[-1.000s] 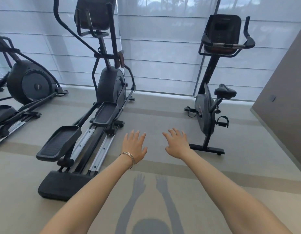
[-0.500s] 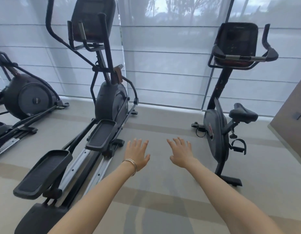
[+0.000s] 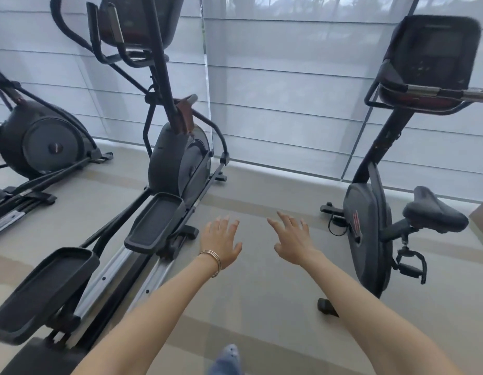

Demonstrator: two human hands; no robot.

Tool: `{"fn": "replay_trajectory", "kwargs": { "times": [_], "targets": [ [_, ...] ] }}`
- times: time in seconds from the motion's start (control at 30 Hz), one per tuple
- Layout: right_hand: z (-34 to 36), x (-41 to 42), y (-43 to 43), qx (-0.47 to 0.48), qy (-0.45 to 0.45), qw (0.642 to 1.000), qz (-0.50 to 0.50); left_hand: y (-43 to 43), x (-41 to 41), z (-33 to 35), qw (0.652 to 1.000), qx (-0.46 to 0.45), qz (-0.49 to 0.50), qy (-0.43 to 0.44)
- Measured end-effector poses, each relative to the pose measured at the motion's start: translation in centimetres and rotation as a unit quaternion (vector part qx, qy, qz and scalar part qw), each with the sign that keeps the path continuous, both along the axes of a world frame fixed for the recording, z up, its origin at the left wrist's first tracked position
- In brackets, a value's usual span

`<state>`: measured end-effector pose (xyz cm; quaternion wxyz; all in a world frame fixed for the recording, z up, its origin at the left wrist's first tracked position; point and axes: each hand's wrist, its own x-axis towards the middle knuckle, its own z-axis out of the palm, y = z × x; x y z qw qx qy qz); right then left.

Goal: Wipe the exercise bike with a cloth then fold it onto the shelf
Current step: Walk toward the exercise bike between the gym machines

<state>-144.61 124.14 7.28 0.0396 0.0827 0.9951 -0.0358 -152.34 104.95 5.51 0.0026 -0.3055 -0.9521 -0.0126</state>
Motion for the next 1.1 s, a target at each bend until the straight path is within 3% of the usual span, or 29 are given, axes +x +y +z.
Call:
{"fn": "replay_trajectory", "kwargs": {
  "times": [0.33, 0.6, 0.93, 1.1],
  "targets": [
    [3.0, -19.3, 7.8, 0.024, 0.038, 0.999, 0.008, 9.0, -20.6, 3.7, 0.999, 0.024, -0.006, 0.044],
    [1.0, -30.0, 13.7, 0.022, 0.004, 1.000, 0.021, 14.6, -30.1, 2.3, 0.999, -0.026, -0.008, 0.040],
    [0.3, -46.9, 23.8, 0.036, 0.014, 0.990, 0.134, 20.6, -43.0, 0.4, 0.991, -0.037, 0.124, 0.020],
    [2.6, -55.3, 26.7, 0.018, 0.053, 0.982, 0.182, 22.9, -47.6, 2.1, 0.982, -0.010, 0.176, 0.071]
  ]
}}
